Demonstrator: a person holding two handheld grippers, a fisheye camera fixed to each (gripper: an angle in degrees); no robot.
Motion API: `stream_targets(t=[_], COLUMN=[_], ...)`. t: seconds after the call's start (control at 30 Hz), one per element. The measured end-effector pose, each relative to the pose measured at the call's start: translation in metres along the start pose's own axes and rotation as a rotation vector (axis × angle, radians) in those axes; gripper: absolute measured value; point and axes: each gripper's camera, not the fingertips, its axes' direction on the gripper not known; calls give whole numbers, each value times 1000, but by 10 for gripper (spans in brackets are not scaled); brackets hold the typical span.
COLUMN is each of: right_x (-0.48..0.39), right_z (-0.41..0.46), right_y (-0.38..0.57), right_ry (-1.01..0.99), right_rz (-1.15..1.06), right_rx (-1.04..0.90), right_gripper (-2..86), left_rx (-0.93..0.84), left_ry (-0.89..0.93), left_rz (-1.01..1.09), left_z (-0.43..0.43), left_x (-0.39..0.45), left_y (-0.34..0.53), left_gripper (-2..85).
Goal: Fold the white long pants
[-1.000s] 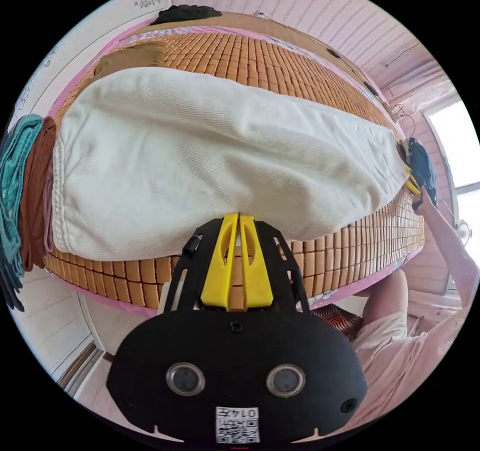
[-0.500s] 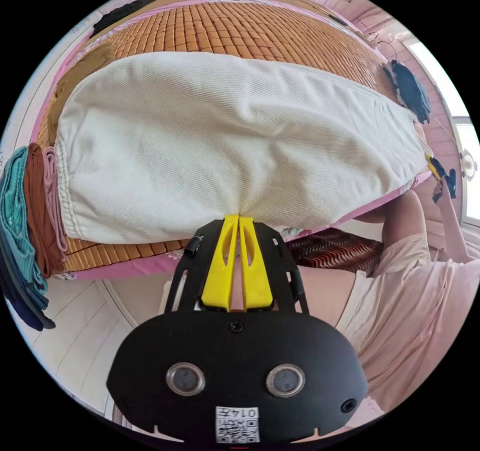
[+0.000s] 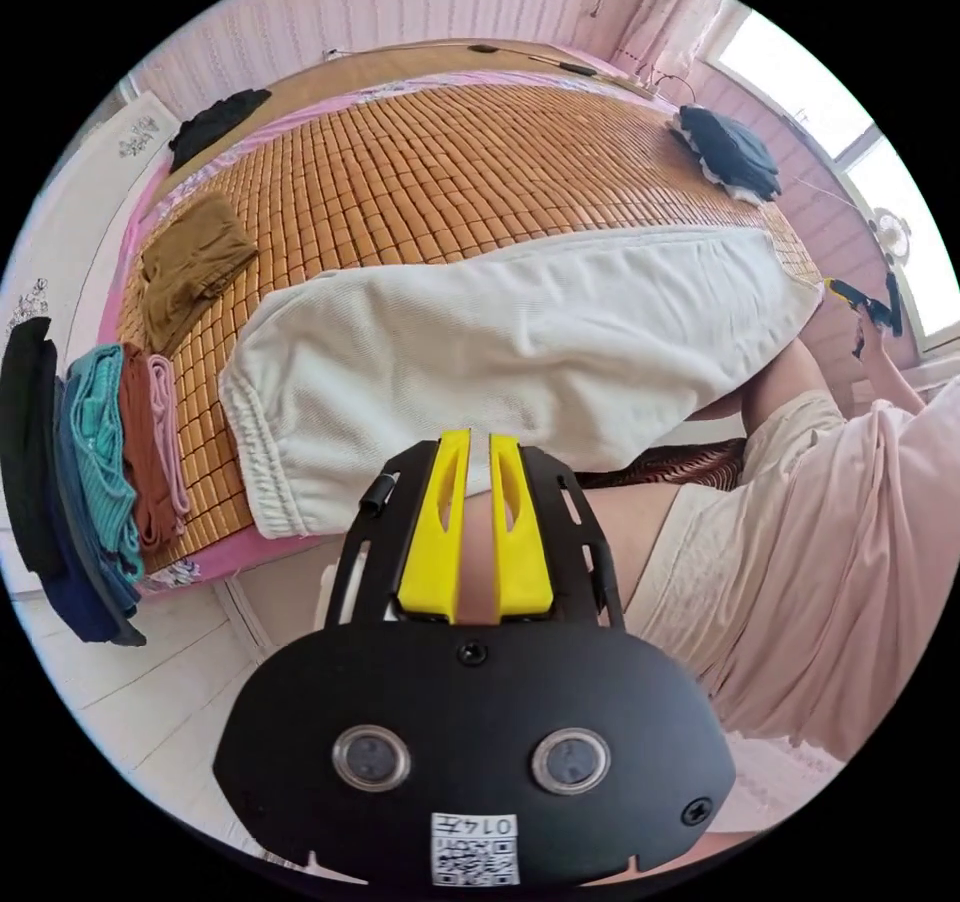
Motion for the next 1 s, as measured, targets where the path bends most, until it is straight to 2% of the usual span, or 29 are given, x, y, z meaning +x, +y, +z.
stream_targets(t=[0.13, 0.27, 0.37, 0.43, 0.47, 0.63, 0.8, 1.0], right_x=[-139, -270, -312, -324, -324, -317, -300, -260], right_z=[43, 85, 109, 126, 120, 105, 62, -15], right_y=[-68, -99, -116, -119, -124, -133, -135, -137], right_ry=[-177, -140, -104, -95, -114, -130, -188, -328], right_rz=[-494, -872, -955, -978, -991, -1004, -948, -889], right_rx=[-151, -253, -310, -395, -375, -400, -338, -268], right_gripper=[80, 101, 108, 99, 89, 43, 22, 19], left_rx=[-30, -52, -140, -239, -291, -288, -213, 85], left_ry=[-75, -95, -149, -134, -138, -150, -113, 29], left_rz=[131, 259, 321, 299, 286, 252, 243, 72], left_z=[0, 14, 41, 64, 79, 84, 64, -9], left_x=[19, 47, 61, 62, 63, 67, 65, 49], left_y=[-53, -118, -152, -165, -168, -171, -161, -116], left_gripper=[68, 79, 88, 89, 89, 67, 13, -4])
